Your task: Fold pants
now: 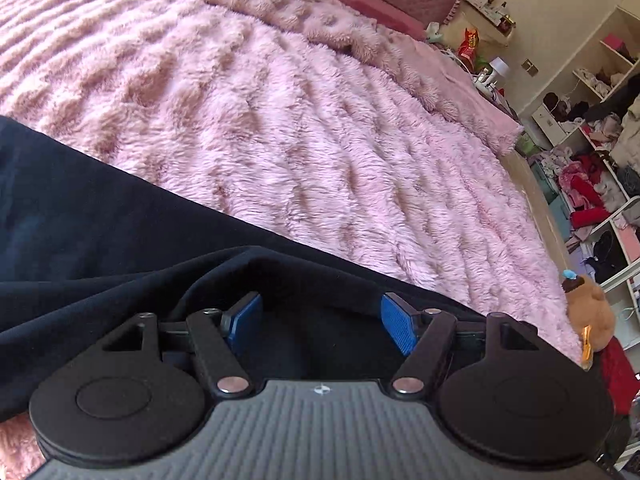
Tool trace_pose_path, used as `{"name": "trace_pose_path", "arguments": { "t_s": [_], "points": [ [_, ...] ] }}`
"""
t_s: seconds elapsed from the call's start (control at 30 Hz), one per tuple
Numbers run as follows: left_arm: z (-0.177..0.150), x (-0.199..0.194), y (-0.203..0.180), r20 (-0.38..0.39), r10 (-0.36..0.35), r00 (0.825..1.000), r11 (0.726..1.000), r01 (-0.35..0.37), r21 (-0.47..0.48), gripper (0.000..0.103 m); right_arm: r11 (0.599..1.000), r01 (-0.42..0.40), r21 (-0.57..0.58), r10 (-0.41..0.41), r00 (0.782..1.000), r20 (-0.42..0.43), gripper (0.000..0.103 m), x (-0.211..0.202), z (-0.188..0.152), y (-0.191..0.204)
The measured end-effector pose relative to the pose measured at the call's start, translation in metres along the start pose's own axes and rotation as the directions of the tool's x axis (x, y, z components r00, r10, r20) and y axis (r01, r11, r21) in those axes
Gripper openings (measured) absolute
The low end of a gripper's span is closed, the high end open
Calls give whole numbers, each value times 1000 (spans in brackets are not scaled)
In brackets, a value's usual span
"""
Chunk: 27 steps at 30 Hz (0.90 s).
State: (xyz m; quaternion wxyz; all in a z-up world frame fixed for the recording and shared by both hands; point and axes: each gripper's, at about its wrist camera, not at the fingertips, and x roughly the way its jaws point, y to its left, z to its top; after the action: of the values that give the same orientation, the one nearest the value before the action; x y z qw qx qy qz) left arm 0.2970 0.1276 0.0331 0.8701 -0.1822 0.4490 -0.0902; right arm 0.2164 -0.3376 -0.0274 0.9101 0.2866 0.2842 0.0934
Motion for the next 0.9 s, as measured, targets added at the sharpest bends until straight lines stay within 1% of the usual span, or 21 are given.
{"name": "trace_pose_path", "arguments": {
  "t_s": [0.03, 0.07, 0.13, 0.2, 0.23, 0.3, 0.33, 0.37, 0.4, 0.43, 0.47, 0.5, 0.53, 0.57, 0.6, 0.67, 0.7, 0.73, 0.77, 0.8, 0.9],
  "points": [
    [-8, -9, -1, 23, 8, 1000, 1000, -8, 20, 80, 1000, -9, -1, 9, 1000, -2, 54, -5, -3, 2],
    [-18, -20, -1, 51, 13, 999, 999, -15, 39, 80, 1000, -27, 0, 27, 1000, 1, 58, -12, -7, 3],
    [-40, -41, 2, 107, -5, 994, 999, 1, 39, 80, 997, -73, -7, 73, 997, 14, 84, -25, -11, 6],
    [-63, -57, 12, 128, -50, 990, 999, 50, -1, 80, 994, -112, 4, 112, 994, 9, 82, -32, -15, 6],
    [-74, -63, 19, 127, -85, 988, 995, 91, -35, 80, 993, -118, 25, 118, 993, -4, 82, -31, -16, 4],
    [-95, -66, 35, 119, -143, 982, 981, 157, -114, 80, 989, -96, 110, 102, 994, -45, 83, -23, -18, -4],
    [-105, -66, 44, 116, -170, 979, 969, 188, -160, 80, 977, -94, 189, 109, 991, -74, 83, -15, -20, -12],
    [-113, -65, 52, 115, -187, 976, 959, 206, -192, 80, 960, -104, 260, 133, 986, -99, 83, -8, -21, -20],
    [-121, -62, 59, 116, -192, 975, 950, 214, -228, 80, 916, -125, 380, 188, 973, -133, 83, 6, -24, -34],
    [-126, -58, 68, 115, -185, 976, 939, 210, -271, 79, 870, -127, 477, 224, 963, -151, 83, 16, -28, -45],
    [-129, -54, 73, 113, -180, 977, 932, 206, -298, 79, 809, -116, 577, 246, 957, -153, 83, 25, -34, -56],
    [-130, -49, 79, 114, -177, 978, 925, 205, -320, 79, 750, -109, 652, 248, 961, -124, 83, 31, -40, -66],
    [-131, -44, 84, 115, -173, 978, 918, 203, -342, 78, 709, -112, 696, 236, 968, -85, 82, 34, -43, -72],
    [-131, -40, 88, 115, -174, 978, 910, 205, -360, 78, 682, -122, 721, 225, 973, -47, 82, 36, -45, -76],
    [-130, -36, 91, 111, -182, 977, 903, 211, -375, 78, 671, -137, 729, 217, 976, -16, 83, 38, -44, -77],
    [-129, -33, 95, 109, -207, 972, 885, 234, -402, 78, 675, -179, 716, 210, 977, 46, 83, 43, -42, -74],
    [-128, -33, 96, 118, -218, 969, 882, 248, -401, 78, 683, -180, 708, 194, 979, 62, 80, 46, -43, -72],
    [-127, -32, 96, 124, -223, 967, 882, 254, -396, 78, 687, -167, 708, 170, 983, 67, 67, 48, -45, -71],
    [-128, -31, 96, 129, -221, 967, 886, 254, -387, 78, 688, -145, 711, 140, 988, 66, 56, 51, -49, -69],
    [-130, -30, 97, 132, -215, 968, 890, 250, -381, 78, 691, -128, 712, 121, 991, 61, 35, 53, -54, -70],
    [-137, -24, 101, 136, -217, 967, 886, 254, -389, 78, 703, -149, 695, 112, 989, 99, 18, 49, -66, -71]
  ]
}}
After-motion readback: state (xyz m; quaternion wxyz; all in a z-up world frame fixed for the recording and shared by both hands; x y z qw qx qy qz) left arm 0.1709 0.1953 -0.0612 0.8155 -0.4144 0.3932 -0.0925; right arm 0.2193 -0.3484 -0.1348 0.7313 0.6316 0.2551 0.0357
